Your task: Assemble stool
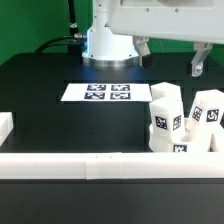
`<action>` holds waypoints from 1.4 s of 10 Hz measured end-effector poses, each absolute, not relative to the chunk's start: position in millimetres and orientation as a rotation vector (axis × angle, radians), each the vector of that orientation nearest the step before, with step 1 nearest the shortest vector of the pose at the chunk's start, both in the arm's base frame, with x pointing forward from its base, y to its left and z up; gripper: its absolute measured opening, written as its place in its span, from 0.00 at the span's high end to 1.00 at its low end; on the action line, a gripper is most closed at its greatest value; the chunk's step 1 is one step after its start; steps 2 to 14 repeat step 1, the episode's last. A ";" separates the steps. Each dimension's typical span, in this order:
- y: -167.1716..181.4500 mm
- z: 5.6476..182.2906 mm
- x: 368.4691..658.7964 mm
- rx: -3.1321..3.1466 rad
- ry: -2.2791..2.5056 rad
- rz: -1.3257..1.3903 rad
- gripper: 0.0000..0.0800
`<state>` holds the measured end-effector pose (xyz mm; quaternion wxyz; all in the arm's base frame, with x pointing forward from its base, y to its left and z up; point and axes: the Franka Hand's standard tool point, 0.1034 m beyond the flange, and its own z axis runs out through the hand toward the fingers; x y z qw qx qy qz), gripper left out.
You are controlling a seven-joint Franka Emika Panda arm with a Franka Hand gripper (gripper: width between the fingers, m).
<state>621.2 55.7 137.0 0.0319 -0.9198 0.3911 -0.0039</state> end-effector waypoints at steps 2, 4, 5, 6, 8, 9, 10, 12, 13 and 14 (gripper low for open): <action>55.7 136.8 621.1 -2.833 1.205 -0.012 0.19; 55.7 136.8 621.1 -2.833 1.205 -0.012 0.19; 55.7 136.8 621.1 -2.833 1.205 -0.012 0.19; 55.7 136.8 621.1 -2.833 1.205 -0.012 0.19; 55.7 136.8 621.1 -2.833 1.205 -0.012 0.19; 55.7 136.8 621.1 -2.833 1.205 -0.012 0.19; 55.7 136.8 621.1 -2.833 1.205 -0.012 0.19; 55.7 136.8 621.1 -2.833 1.205 -0.012 0.19; 55.7 136.8 621.1 -2.833 1.205 -0.012 0.19; 55.7 136.8 621.1 -2.833 1.205 -0.012 0.19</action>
Offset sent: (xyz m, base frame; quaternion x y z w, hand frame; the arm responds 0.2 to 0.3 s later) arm 0.0000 0.0000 0.0000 0.0000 0.0000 0.0000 1.0000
